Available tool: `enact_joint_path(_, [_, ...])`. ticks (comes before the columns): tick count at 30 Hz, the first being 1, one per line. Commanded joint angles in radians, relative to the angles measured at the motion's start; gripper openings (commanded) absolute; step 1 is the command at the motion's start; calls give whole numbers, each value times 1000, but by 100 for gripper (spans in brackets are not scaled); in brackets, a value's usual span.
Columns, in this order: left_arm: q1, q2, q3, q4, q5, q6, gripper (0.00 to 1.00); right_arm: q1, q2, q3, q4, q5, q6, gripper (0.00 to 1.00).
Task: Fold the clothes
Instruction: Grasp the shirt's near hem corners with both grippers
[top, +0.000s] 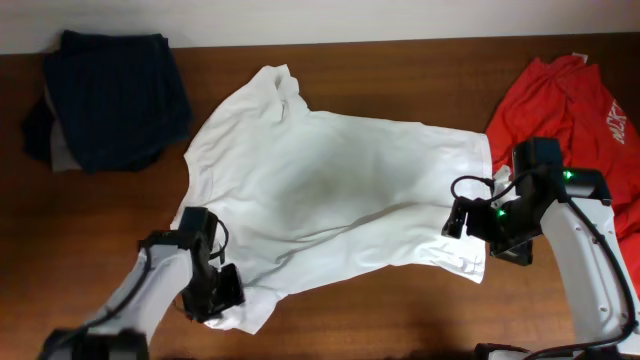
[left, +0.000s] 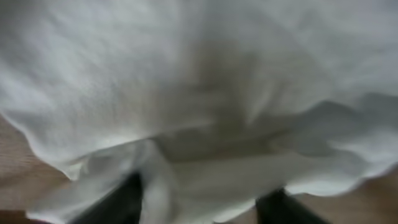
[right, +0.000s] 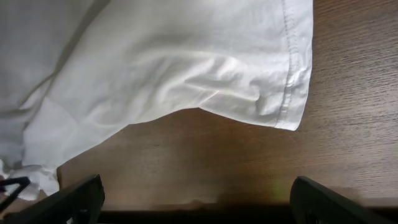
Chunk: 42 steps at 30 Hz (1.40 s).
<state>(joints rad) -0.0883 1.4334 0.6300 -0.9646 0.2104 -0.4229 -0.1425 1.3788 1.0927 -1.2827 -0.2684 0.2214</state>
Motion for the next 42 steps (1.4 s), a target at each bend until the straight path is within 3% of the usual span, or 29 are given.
enact_joint_path(1, [3,110,-8,2,15,5,7,0,-15,-38,18,3,52,99])
enact_joint_path(2, [3,117,-8,2,15,5,1,-1,-15,-56,33,10,71,99])
enact_joint_path(11, [3,116,-8,3,19,5,1,-43,38,-336,323,77,249,100])
enact_joint_path(16, [3,117,-8,3,19,5,1,-194,49,-394,368,100,255,69])
enact_joint_path(18, [3,117,-8,3,19,5,1,-198,49,-402,380,99,255,66])
enact_joint_path(20, [3,117,-8,3,19,5,1,-197,49,-417,385,100,255,56])
enact_joint_path(23, [3,117,-8,2,19,5,1,-198,49,-457,418,96,267,54])
enact_joint_path(24, [3,116,-8,2,19,5,1,-198,49,-467,440,96,269,46])
enact_joint_path(28, [3,117,-8,0,18,5,1,-198,49,-487,507,97,282,46])
enact_joint_path(29, [3,117,-8,-1,18,5,1,-198,49,-488,511,96,290,41])
enact_joint_path(31, [3,117,-8,-5,18,17,1,-198,49,-488,510,97,293,15])
enact_joint_path(33, [3,116,-7,-9,19,20,1,-200,49,-487,512,97,294,4])
enact_joint_path(37, [3,48,19,-84,19,20,1,-200,49,-438,465,97,292,4])
enact_joint_path(42, [3,-194,111,-227,-12,19,1,-271,47,-157,132,251,282,4])
